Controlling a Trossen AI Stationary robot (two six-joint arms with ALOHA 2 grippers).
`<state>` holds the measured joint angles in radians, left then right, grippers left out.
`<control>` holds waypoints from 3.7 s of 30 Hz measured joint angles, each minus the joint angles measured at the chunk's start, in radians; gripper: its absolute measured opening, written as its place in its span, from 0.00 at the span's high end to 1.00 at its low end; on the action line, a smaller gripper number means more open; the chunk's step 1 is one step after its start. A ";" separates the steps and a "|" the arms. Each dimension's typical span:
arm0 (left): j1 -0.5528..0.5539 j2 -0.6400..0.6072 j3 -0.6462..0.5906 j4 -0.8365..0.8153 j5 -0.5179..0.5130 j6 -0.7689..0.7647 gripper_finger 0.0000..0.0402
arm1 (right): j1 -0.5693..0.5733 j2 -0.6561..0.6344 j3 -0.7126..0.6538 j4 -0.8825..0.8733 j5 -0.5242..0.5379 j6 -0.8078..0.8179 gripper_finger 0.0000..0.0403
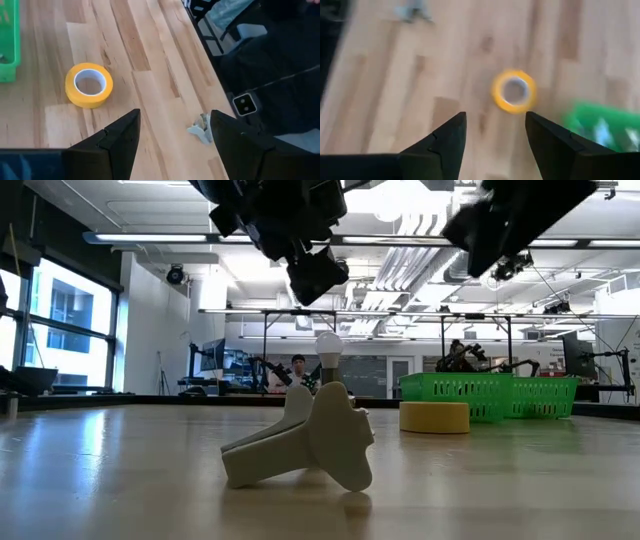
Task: Pick and place Stapler, Stapler remover, tape
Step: Put the yellow tape into the black basket
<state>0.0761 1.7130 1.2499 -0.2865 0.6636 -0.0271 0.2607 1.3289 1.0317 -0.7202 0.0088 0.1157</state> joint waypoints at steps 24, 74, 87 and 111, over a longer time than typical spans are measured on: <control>-0.142 -0.010 0.000 -0.037 -0.408 -0.103 0.42 | -0.014 0.385 0.000 0.169 0.047 -0.230 0.62; -0.700 -0.124 -0.092 -0.219 -1.670 -0.686 0.42 | 0.110 0.266 -0.001 0.313 0.410 -0.227 0.92; -0.674 -0.124 -0.264 0.391 -1.799 -0.178 0.42 | 0.230 0.141 0.000 0.666 0.177 -0.408 0.92; -0.639 -0.124 -0.264 0.898 -1.544 0.508 0.42 | 0.217 0.141 0.001 0.898 0.141 -0.420 0.92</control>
<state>-0.5629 1.5890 0.9863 0.6116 -0.8803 0.4812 0.4778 1.4704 1.0328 0.1778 0.1503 -0.3046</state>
